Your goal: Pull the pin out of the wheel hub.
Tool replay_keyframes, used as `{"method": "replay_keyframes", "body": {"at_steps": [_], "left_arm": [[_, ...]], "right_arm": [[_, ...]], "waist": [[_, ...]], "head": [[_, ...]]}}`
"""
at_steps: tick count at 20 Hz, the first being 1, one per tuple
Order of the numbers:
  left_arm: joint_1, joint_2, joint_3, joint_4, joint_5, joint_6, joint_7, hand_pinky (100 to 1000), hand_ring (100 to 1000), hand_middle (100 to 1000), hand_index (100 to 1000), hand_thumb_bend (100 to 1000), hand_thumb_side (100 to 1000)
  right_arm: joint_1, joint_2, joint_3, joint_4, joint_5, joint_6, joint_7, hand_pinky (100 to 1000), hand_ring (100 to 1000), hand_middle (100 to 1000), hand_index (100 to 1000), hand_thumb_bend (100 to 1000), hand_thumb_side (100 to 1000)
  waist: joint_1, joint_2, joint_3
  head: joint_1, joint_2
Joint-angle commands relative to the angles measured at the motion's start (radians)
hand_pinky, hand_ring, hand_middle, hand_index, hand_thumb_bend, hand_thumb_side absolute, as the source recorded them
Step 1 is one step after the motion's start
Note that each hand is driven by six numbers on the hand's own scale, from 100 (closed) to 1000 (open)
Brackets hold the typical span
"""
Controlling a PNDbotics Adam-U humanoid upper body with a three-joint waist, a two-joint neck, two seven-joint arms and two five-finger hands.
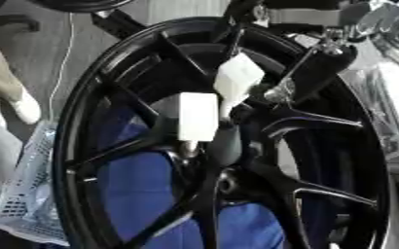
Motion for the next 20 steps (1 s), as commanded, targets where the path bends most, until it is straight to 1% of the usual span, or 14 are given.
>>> {"method": "replay_keyframes", "body": {"at_steps": [1, 3, 8, 9, 15, 20], "left_arm": [[-0.001, 0.009, 0.008, -0.015, -0.004, 0.002, 0.004, 859, 707, 732, 798, 100, 758], [0.002, 0.008, 0.009, -0.015, -0.005, 0.005, 0.004, 859, 707, 732, 799, 100, 757], [0.004, 0.004, 0.009, -0.015, -0.005, 0.009, 0.006, 860, 708, 733, 798, 100, 757], [0.004, 0.003, 0.009, -0.015, -0.005, 0.009, 0.005, 860, 708, 733, 798, 100, 756], [0.008, 0.0, 0.012, -0.015, -0.007, 0.011, 0.006, 862, 708, 733, 799, 100, 755], [0.011, -0.003, 0.016, -0.015, -0.01, 0.011, 0.009, 862, 708, 733, 799, 100, 755]], "right_arm": [[-0.01, -0.019, -0.006, -0.012, -0.008, 0.011, -0.004, 877, 862, 801, 870, 360, 111], [-0.011, -0.017, -0.006, -0.012, -0.016, 0.013, -0.006, 872, 855, 767, 845, 326, 101], [-0.021, -0.01, -0.006, -0.012, -0.04, 0.016, -0.012, 866, 844, 724, 806, 275, 100], [-0.021, -0.009, -0.004, -0.012, -0.044, 0.017, -0.01, 864, 840, 704, 788, 252, 100], [-0.019, -0.006, 0.002, -0.012, -0.063, 0.022, 0.014, 861, 835, 685, 772, 229, 100], [-0.021, -0.002, 0.008, -0.012, -0.078, 0.02, 0.045, 860, 834, 682, 770, 229, 100]], "waist": [[0.007, -0.013, 0.004], [0.006, -0.012, 0.004], [0.005, -0.012, 0.002], [0.005, -0.012, 0.003], [0.001, -0.012, 0.005], [-0.003, -0.011, 0.009]], "head": [[-0.009, -0.007], [-0.009, -0.005], [-0.01, -0.007], [-0.009, -0.009], [-0.009, -0.015], [-0.008, -0.018]]}}
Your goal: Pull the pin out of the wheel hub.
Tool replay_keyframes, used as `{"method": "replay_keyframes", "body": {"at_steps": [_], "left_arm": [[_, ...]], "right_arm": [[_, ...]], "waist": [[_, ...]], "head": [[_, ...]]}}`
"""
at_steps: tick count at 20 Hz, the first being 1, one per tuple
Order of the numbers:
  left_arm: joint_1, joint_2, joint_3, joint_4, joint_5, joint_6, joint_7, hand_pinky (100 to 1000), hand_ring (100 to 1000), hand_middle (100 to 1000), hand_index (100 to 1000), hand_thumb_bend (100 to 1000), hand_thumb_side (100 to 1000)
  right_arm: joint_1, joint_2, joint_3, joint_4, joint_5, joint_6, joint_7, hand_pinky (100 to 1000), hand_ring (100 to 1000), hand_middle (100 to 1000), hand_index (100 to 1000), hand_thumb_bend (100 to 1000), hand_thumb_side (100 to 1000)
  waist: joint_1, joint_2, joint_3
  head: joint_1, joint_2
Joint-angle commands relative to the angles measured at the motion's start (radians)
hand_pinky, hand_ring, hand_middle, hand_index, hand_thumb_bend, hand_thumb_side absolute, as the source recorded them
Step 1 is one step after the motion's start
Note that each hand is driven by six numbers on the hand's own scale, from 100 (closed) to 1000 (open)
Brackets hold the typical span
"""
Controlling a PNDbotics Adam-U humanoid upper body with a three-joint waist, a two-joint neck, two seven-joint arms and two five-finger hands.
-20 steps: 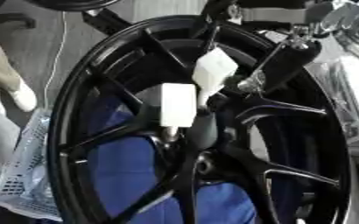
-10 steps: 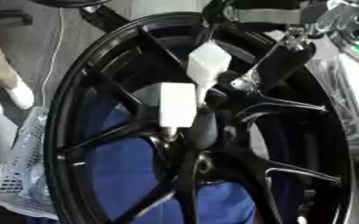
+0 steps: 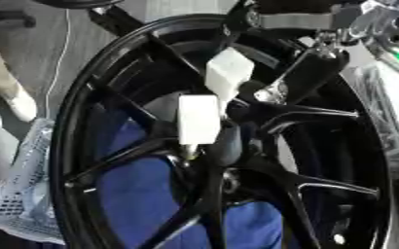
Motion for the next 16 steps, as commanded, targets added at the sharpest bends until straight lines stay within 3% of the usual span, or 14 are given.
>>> {"method": "replay_keyframes", "body": {"at_steps": [1, 6, 16], "left_arm": [[-0.001, 0.008, 0.016, -0.015, -0.003, 0.001, 0.005, 863, 708, 734, 799, 100, 754], [0.0, 0.006, 0.02, -0.015, -0.005, 0.001, 0.011, 864, 709, 734, 799, 100, 753], [0.004, 0.003, 0.023, -0.015, -0.007, 0.003, 0.017, 866, 711, 736, 800, 100, 751]], "right_arm": [[-0.015, -0.01, -0.004, -0.012, -0.013, 0.002, 0.02, 860, 834, 683, 770, 228, 100], [-0.018, -0.005, -0.003, -0.012, -0.03, 0.002, 0.026, 851, 818, 615, 719, 215, 100], [-0.02, 0.002, -0.005, -0.012, -0.057, 0.024, -0.08, 781, 703, 396, 477, 107, 100]], "waist": [[0.005, -0.015, 0.003], [0.001, -0.016, 0.006], [-0.001, -0.02, 0.008]], "head": [[-0.003, -0.01], [-0.001, -0.009], [0.002, -0.008]]}}
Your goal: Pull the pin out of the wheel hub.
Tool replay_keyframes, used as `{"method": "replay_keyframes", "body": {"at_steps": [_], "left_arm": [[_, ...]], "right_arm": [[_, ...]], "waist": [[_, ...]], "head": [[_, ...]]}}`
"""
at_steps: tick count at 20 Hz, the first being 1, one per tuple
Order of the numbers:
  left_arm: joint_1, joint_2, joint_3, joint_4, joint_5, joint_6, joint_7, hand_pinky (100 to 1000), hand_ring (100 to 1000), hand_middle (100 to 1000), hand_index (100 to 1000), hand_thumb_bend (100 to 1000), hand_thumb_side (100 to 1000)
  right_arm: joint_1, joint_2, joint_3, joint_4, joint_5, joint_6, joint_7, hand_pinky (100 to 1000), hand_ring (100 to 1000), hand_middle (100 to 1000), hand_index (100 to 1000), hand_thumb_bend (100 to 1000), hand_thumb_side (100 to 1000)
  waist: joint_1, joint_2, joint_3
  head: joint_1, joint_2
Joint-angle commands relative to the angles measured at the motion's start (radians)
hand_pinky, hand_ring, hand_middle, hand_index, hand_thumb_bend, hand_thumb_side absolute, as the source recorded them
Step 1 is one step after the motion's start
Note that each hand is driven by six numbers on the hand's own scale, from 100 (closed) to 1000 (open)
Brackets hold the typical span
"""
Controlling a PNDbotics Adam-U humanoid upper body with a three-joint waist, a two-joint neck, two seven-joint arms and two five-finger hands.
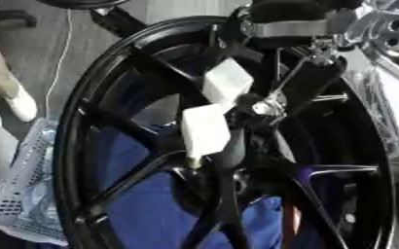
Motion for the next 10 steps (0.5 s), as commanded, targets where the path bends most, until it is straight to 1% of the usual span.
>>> {"method": "replay_keyframes", "body": {"at_steps": [1, 5, 10], "left_arm": [[-0.003, 0.011, 0.013, -0.015, -0.002, -0.001, 0.005, 866, 711, 736, 801, 100, 751], [0.0, 0.01, 0.015, -0.015, -0.002, -0.001, 0.006, 867, 712, 737, 801, 100, 750], [0.0, 0.01, 0.015, -0.015, -0.001, -0.001, 0.006, 867, 712, 737, 801, 100, 750]], "right_arm": [[-0.016, -0.008, -0.015, -0.012, -0.023, 0.011, -0.05, 773, 688, 375, 454, 100, 100], [-0.021, -0.008, -0.017, -0.012, -0.057, 0.017, -0.105, 764, 670, 350, 429, 100, 100], [-0.021, -0.009, -0.017, -0.012, -0.068, 0.018, -0.119, 764, 670, 350, 429, 100, 100]], "waist": [[0.008, -0.021, 0.002], [0.007, -0.024, 0.0], [0.007, -0.025, -0.001]], "head": [[0.001, -0.006], [0.002, -0.003], [0.002, -0.003]]}}
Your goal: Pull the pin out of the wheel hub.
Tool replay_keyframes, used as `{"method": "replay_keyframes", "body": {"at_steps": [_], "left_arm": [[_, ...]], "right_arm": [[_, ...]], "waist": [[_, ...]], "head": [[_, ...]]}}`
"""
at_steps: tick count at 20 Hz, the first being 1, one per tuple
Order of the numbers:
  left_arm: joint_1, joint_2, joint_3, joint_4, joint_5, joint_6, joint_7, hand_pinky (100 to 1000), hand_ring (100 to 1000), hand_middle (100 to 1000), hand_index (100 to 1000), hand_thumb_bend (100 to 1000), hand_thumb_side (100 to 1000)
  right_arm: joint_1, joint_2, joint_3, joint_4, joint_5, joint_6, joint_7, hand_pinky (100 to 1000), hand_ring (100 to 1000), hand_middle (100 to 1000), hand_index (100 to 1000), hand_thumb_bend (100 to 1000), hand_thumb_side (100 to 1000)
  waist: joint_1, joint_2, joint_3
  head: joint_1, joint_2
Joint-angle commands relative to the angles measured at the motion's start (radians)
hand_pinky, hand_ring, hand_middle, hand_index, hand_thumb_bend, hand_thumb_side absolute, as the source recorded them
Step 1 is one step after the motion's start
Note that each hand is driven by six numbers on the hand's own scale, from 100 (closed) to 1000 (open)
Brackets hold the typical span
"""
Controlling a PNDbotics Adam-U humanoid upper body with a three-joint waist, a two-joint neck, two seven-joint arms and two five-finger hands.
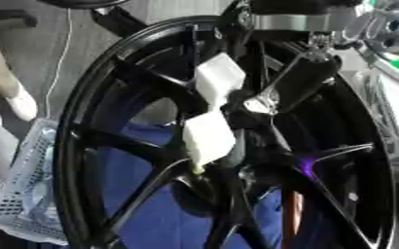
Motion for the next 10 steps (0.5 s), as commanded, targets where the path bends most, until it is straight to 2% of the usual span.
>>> {"method": "replay_keyframes", "body": {"at_steps": [1, 2, 5, 10], "left_arm": [[-0.002, 0.01, 0.014, -0.015, -0.001, -0.001, 0.005, 867, 712, 737, 801, 100, 750], [-0.003, 0.01, 0.015, -0.015, -0.001, -0.001, 0.005, 868, 714, 739, 803, 100, 745], [0.004, 0.01, 0.017, -0.015, 0.002, 0.0, 0.004, 868, 714, 740, 803, 100, 743], [0.005, 0.009, 0.019, -0.015, 0.007, 0.0, 0.001, 870, 716, 742, 804, 100, 740]], "right_arm": [[-0.021, -0.016, -0.017, -0.012, -0.007, 0.001, -0.014, 764, 670, 350, 429, 100, 100], [-0.024, -0.019, -0.02, -0.012, -0.01, -0.001, -0.016, 755, 652, 319, 397, 100, 100], [-0.035, -0.032, -0.044, -0.012, -0.03, -0.012, -0.008, 758, 653, 315, 391, 100, 100], [-0.034, -0.049, -0.084, -0.012, -0.049, -0.021, -0.002, 754, 645, 300, 375, 100, 100]], "waist": [[0.008, -0.025, 0.0], [0.007, -0.029, -0.002], [0.007, -0.052, -0.007], [0.01, -0.069, -0.012]], "head": [[0.001, -0.003], [0.003, -0.005], [0.007, -0.004], [0.014, -0.009]]}}
